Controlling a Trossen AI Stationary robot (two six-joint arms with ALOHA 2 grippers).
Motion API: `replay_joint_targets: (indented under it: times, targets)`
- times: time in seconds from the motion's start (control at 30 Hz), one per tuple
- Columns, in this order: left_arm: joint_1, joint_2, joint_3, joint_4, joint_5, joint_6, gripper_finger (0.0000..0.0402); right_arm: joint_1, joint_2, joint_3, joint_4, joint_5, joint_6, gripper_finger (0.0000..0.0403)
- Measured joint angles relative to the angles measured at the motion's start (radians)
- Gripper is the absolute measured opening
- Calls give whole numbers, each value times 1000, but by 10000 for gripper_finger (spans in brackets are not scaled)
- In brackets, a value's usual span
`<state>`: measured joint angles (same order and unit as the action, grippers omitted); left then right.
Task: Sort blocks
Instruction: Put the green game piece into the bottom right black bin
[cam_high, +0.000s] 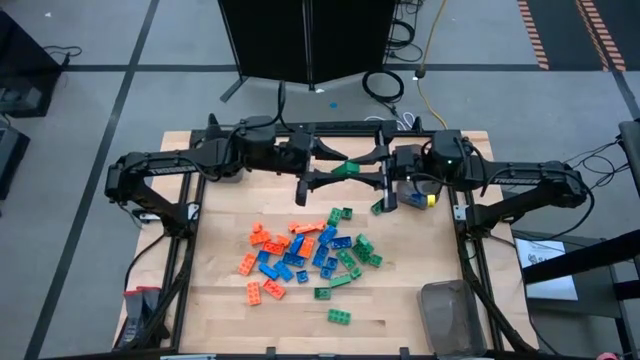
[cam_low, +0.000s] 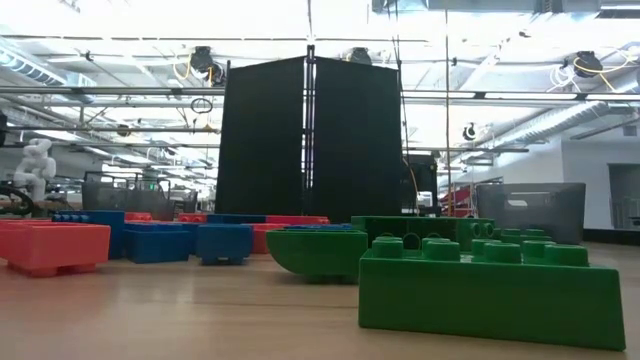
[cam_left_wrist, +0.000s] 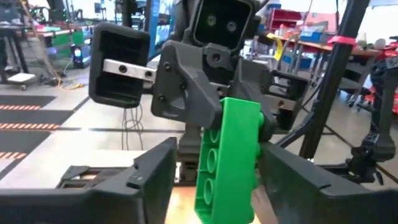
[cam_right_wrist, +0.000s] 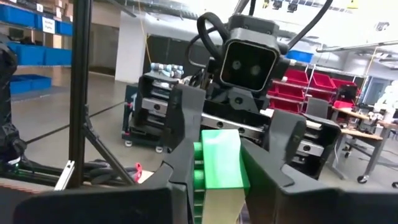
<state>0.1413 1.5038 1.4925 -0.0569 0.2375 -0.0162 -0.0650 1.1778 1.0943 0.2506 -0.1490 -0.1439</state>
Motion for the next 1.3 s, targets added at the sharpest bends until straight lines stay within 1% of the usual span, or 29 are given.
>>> replay_joint_targets:
  times: [0.1, 0.17, 0.3, 0.37, 0.47, 0.57, 0.63, 0.73, 0.87, 0.97, 1.07, 1.17, 1.3]
  targets:
    - [4, -1, 2, -45, -15, 25, 255, 0, -3, -1, -6, 6, 0, 77]
    - [12, 0, 2, -96, -31, 35, 265, 1, -11, -1, -21, 44, -4, 77]
    - [32, 1, 0, -204, -87, 58, 273, 3, -52, -1, -66, 88, 1, 77]
    - [42, 2, 0, -247, -91, 63, 274, 5, -79, 1, -121, 96, 39, 77]
    - [51, 2, 0, -337, -101, 91, 274, 4, -132, 1, -298, 111, 147, 77]
    - [52, 2, 0, -429, -122, 127, 274, 24, -196, 1, -571, 118, 329, 77]
    - [53, 2, 0, -475, -138, 147, 274, 64, -231, 1, -774, 116, 466, 77]
    - [45, 2, 0, -522, -146, 159, 274, 166, -261, 1, -1009, 143, 667, 77]
    - [40, 1, 0, -533, -145, 157, 274, 357, -280, 0, -1180, 183, 933, 77]
    - [40, 1, 0, -533, -145, 156, 274, 520, -264, 0, -1216, 207, 1123, 77]
    - [40, 0, 0, -537, -145, 159, 274, 668, -214, 0, -1241, 227, 1292, 77]
    - [40, 0, 0, -537, -146, 160, 274, 791, -125, 0, -1273, 228, 1436, 77]
    - [40, 0, 0, -537, -149, 160, 274, 929, 20, 0, -1267, 226, 1553, 77]
